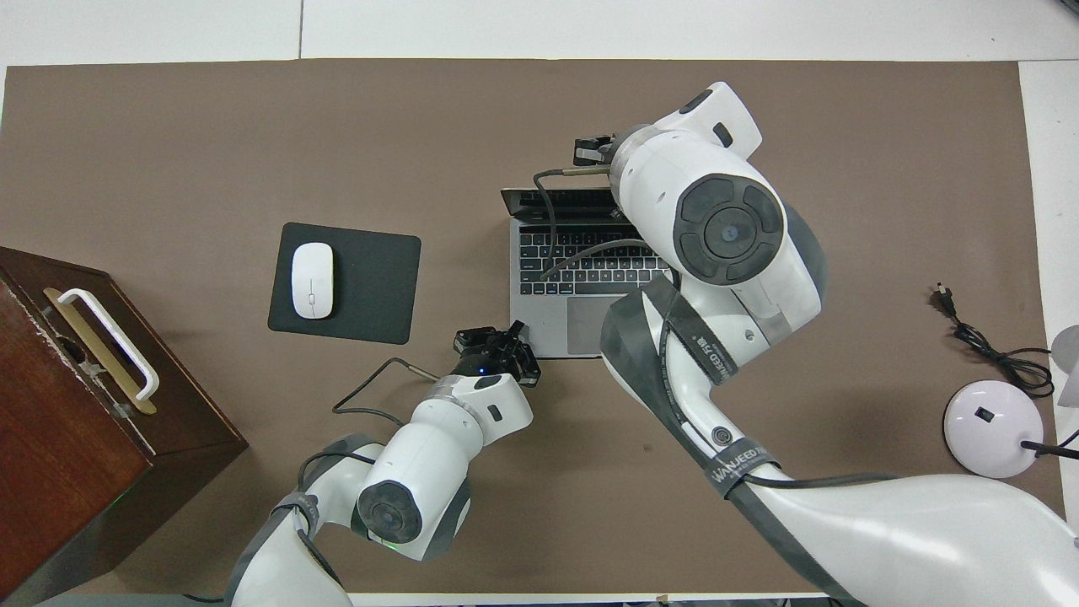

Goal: Close laptop with both arms
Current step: 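Hold the laptop base with the left gripper and pull the screen forward, then push the screen down onto the keyboard with the right gripper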

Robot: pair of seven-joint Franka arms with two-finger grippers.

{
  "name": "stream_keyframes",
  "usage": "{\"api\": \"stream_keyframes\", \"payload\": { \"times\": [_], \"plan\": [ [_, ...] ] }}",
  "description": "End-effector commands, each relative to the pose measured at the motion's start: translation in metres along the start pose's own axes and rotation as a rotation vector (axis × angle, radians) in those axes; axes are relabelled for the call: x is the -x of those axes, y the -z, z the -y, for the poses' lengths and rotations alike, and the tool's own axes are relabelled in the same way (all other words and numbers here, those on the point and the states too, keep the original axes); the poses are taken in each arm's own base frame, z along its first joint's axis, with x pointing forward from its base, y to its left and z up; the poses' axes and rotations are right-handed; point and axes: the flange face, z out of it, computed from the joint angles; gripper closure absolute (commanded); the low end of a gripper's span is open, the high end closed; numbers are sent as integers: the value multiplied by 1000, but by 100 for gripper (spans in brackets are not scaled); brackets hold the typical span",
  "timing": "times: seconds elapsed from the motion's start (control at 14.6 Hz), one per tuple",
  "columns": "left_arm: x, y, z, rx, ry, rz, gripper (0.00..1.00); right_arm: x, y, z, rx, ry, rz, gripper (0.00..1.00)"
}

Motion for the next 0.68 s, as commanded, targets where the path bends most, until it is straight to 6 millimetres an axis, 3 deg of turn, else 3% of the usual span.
{"api": "stream_keyframes", "payload": {
  "times": [0.0,0.62],
  "plan": [
    [22,-2,-2,-9,-33,38,100,7,-8,-6,4,-28,15,100],
    [22,-2,-2,-8,-63,39,100,58,-24,-11,-27,-78,270,100]
  ]
}}
